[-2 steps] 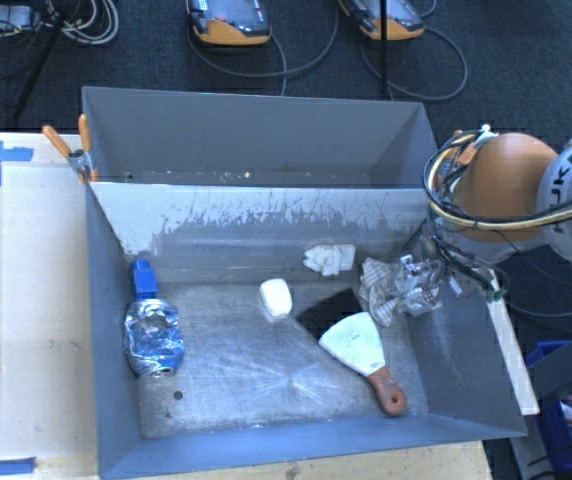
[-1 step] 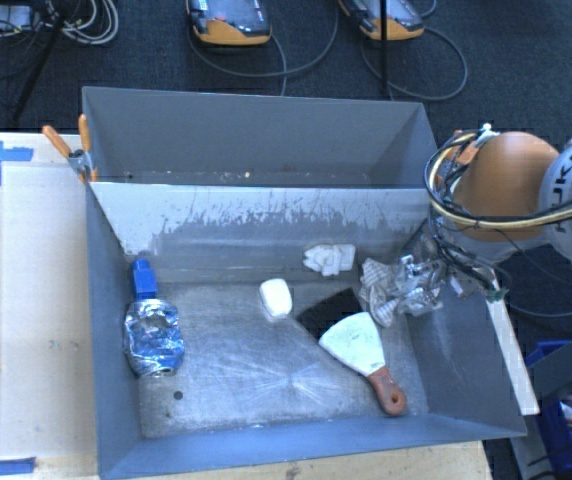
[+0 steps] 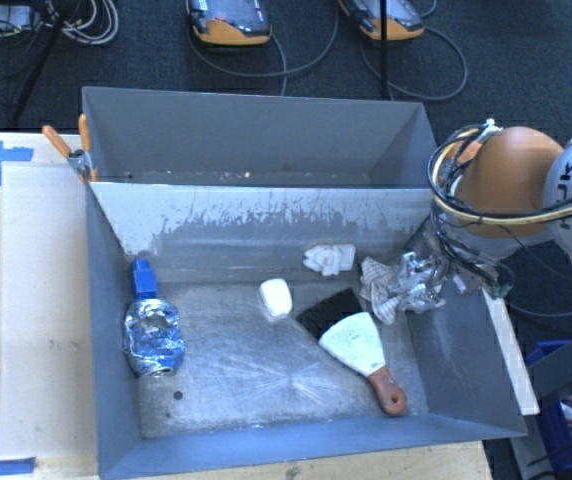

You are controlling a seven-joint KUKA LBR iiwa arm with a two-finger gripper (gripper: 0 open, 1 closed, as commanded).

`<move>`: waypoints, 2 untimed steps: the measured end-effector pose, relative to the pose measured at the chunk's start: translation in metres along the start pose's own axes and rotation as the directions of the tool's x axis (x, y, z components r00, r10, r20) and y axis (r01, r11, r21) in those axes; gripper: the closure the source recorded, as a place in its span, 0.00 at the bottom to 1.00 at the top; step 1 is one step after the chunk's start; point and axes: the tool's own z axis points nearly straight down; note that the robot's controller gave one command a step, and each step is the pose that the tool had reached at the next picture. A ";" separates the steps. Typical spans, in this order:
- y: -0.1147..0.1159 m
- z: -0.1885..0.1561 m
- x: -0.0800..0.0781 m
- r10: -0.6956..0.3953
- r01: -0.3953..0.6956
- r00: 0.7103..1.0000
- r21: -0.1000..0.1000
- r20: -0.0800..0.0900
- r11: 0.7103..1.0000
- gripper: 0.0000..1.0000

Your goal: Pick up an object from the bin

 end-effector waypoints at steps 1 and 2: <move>0.001 -0.010 0.001 0.000 0.000 1.000 -0.003 -0.004 1.000 1.00; 0.001 -0.032 0.000 0.000 0.000 1.000 -0.002 -0.003 1.000 1.00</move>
Offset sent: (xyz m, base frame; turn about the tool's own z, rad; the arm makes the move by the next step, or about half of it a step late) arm 0.0001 -0.0001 0.0646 0.0000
